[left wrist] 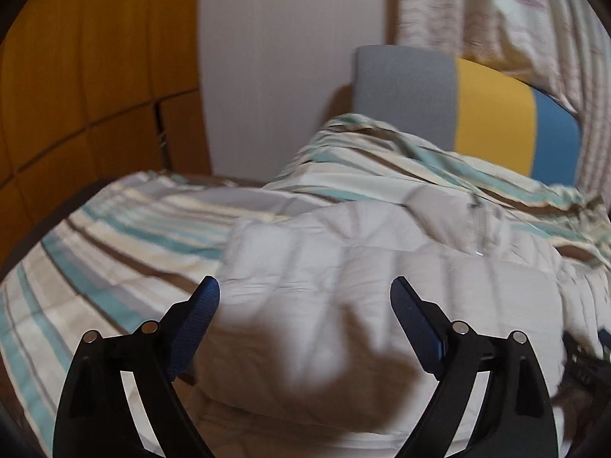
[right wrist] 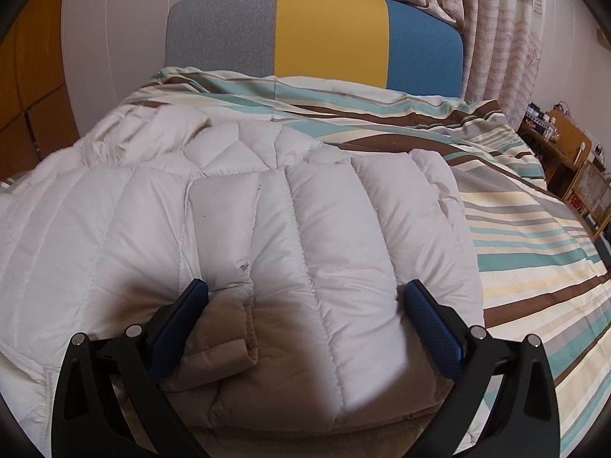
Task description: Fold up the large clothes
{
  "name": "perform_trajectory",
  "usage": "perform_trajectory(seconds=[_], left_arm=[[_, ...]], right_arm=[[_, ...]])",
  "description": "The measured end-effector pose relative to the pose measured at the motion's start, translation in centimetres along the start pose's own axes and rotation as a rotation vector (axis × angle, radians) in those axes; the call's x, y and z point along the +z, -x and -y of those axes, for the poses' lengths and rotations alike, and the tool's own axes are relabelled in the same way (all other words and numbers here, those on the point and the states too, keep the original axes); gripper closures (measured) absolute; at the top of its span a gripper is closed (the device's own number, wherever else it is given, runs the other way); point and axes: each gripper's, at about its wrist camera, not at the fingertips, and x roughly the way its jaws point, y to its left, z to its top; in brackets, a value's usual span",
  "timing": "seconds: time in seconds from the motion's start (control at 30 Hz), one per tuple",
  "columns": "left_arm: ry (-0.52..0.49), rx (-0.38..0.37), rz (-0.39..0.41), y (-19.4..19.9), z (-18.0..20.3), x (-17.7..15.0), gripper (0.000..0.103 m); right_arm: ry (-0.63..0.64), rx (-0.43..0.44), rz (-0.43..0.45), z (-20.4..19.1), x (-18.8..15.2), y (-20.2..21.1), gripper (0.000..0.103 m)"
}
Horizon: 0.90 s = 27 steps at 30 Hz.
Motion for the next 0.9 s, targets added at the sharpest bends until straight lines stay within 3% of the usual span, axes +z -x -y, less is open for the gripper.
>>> perform_trajectory(seconds=[0.2,0.3,0.4,0.57,0.9], left_arm=[[-0.15,-0.042,-0.089,-2.8,3.7,-1.4,0.013],[-0.147,-0.054,-0.126,-4.6,3.9,-2.0,0.013],[-0.094,-0.083,-0.165,-5.8,3.1,-2.2,0.011],[-0.074,-0.128,-0.235,-7.9,2.4,-2.8,0.009],[-0.092,-0.113,-0.267,-8.4,2.7,-2.5,0.006]], right_arm=[[-0.009,0.121,0.126,-1.0,1.8,3.9,0.002],[0.038,0.191,0.122,-3.6,3.2,4.0,0.002],[0.089,0.272,0.06,-6.4,3.9,2.5,0.002],[0.139,0.237,-0.051,-8.9,2.6,-1.7,0.002],[0.147,0.208,-0.049,-9.1,1.8,-2.9,0.002]])
